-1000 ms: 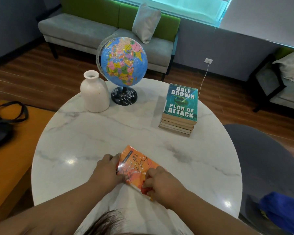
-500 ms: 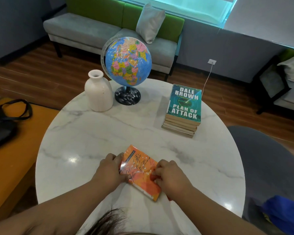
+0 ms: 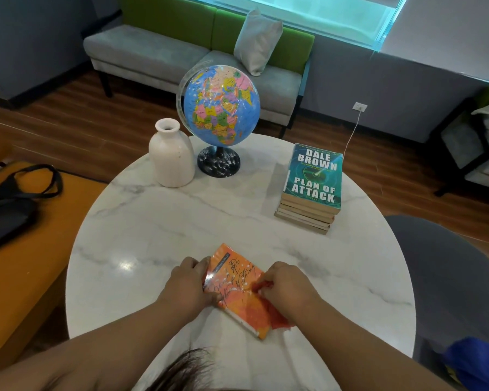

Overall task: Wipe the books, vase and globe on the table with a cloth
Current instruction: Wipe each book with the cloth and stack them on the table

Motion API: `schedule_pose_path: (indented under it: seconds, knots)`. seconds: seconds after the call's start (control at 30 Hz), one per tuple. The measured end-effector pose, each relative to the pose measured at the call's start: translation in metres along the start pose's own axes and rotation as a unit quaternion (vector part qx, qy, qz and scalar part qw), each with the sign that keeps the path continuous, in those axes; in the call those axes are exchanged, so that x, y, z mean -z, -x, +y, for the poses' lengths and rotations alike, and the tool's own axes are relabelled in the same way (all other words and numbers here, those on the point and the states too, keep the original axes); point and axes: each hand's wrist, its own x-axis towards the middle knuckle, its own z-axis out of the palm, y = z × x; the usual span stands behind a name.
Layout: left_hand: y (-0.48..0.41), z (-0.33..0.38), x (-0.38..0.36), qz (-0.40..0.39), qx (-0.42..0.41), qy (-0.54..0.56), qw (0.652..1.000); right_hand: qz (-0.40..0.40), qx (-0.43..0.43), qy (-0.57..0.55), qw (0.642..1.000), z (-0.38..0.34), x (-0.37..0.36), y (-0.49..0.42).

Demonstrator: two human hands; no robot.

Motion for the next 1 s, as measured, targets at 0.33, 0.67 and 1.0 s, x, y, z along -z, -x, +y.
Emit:
schedule_pose_path:
  seconds: [0.33, 0.67, 1.0]
  knots:
    - [-0.001, -0.002, -0.002, 0.005, -0.002, 0.000, 1.000, -0.021, 0.043, 0.055, 0.997, -0.009, 0.003, -0.003]
    - [-0.004, -0.007, 0.005, -0.022, -0.010, 0.007, 1.000, -0.008, 0.053, 0.027, 0.998, 0.002, -0.001, 0.013]
    - [-0.005, -0.006, 0.007, -0.022, -0.025, -0.015, 0.999, 0.036, 0.056, 0.002, 0.998, 0.001, -0.015, 0.018]
